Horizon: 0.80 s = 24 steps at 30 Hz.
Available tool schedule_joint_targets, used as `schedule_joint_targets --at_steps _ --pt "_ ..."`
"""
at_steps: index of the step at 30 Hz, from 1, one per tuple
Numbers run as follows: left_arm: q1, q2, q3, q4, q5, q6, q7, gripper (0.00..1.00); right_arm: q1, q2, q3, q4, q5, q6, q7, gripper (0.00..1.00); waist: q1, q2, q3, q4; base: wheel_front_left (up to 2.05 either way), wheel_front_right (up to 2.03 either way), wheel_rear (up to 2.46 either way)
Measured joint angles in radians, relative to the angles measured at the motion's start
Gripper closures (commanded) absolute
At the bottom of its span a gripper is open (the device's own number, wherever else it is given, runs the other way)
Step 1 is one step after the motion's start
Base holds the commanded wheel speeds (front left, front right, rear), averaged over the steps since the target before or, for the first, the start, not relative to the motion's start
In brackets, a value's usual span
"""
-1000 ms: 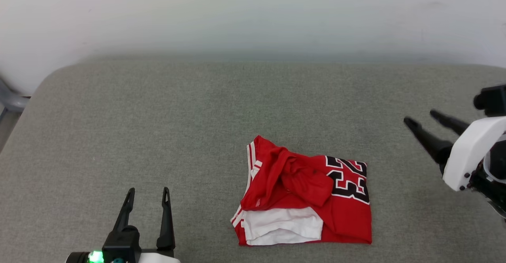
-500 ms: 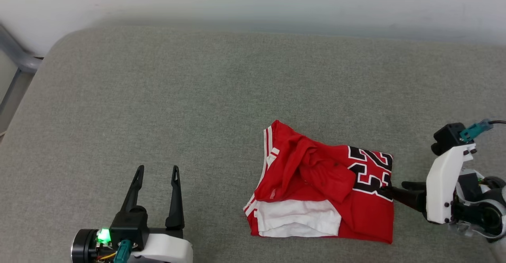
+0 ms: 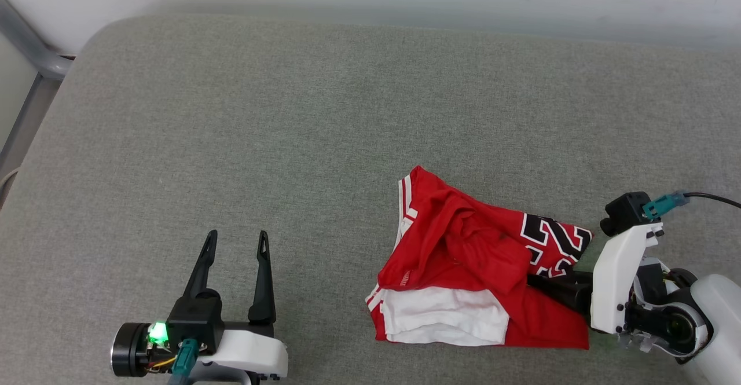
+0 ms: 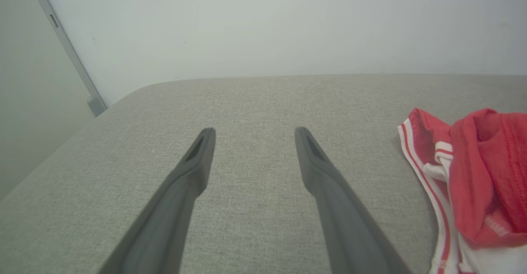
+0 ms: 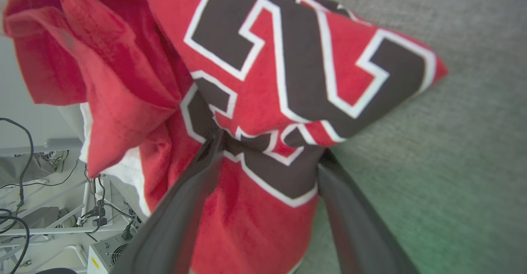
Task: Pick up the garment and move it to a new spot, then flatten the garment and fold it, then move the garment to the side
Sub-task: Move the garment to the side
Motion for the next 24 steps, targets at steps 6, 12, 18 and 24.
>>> schedule_joint_targets --at_steps 6,12,18,24 --pt "0.000 -0.001 0.007 0.009 0.000 -0.001 0.000 0.00 -0.019 -0.016 0.071 -0.015 0.052 0.000 -0.109 1.00 0.0000 0.0000 -0.015 -0.007 0.00 0.00 0.00" --pt "0.010 -0.001 0.017 0.010 0.000 -0.002 0.000 0.00 -0.053 -0.075 0.126 -0.094 0.050 0.000 -0.194 1.00 0.0000 0.0000 -0.037 -0.019 0.00 0.00 0.00" --pt "0.030 0.000 0.036 0.000 0.000 0.000 0.000 0.00 -0.105 -0.179 0.198 -0.164 -0.051 0.000 -0.264 1.00 0.0000 0.0000 -0.056 -0.065 0.00 0.00 0.00" --pt "0.043 -0.001 0.041 -0.010 0.000 0.003 0.000 0.00 -0.172 -0.255 0.237 -0.198 -0.111 0.000 -0.291 1.00 0.0000 0.0000 -0.067 -0.144 0.00 0.00 0.00"
